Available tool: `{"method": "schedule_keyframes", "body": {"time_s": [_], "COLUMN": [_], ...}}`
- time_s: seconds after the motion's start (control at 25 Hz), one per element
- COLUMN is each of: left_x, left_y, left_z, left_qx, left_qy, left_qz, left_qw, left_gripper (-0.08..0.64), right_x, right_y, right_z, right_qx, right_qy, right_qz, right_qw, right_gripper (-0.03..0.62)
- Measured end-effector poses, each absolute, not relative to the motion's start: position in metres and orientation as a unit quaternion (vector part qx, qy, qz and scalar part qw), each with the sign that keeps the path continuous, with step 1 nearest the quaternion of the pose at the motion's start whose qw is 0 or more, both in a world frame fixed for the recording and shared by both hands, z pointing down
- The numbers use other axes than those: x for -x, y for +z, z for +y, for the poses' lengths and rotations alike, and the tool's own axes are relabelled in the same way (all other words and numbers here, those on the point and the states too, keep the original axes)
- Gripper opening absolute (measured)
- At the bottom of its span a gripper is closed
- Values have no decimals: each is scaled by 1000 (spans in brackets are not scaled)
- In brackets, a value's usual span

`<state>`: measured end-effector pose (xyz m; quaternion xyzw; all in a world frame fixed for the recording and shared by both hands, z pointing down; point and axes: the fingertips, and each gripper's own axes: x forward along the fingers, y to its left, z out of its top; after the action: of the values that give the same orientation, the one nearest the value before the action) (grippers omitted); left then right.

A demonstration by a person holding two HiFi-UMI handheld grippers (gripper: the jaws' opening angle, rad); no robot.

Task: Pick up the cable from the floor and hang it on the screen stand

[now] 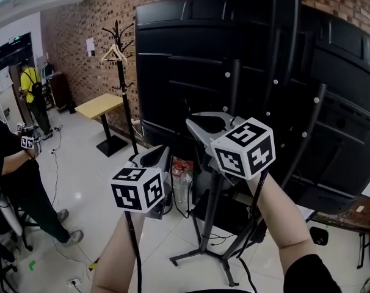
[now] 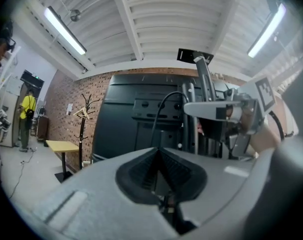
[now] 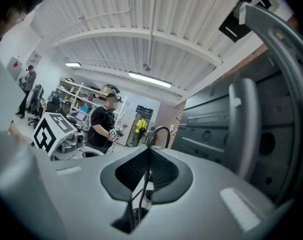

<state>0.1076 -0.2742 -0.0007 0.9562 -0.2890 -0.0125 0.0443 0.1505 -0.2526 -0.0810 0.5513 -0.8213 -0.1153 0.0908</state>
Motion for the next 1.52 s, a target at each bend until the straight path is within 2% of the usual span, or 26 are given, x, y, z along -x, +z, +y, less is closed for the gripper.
{"method": "schedule_keyframes", "body": {"time_s": [0.6,0.96,1.52], "left_x": [-164,-185,-220], "left_y": [-77,-98,-110], "left_z": [-279,-279,-272], "left_qx": [-971,-974,-981], "left_qy": [-37,-47,-46], "left_qz": [-237,-220,-189], "left_qw": [-3,1,4], "left_gripper": [5,5,5], "right_x": [-205,-237,-279], "right_y": [-179,-228,-259], "right_z": [-251,-239,-191], "right_qx": [-594,-607,-629], "right_qy": [-128,-126,-144], "right_qz": [-793,-785,-760], "right_qw": [33,-3,-73], "right_gripper": [12,12,12]}}
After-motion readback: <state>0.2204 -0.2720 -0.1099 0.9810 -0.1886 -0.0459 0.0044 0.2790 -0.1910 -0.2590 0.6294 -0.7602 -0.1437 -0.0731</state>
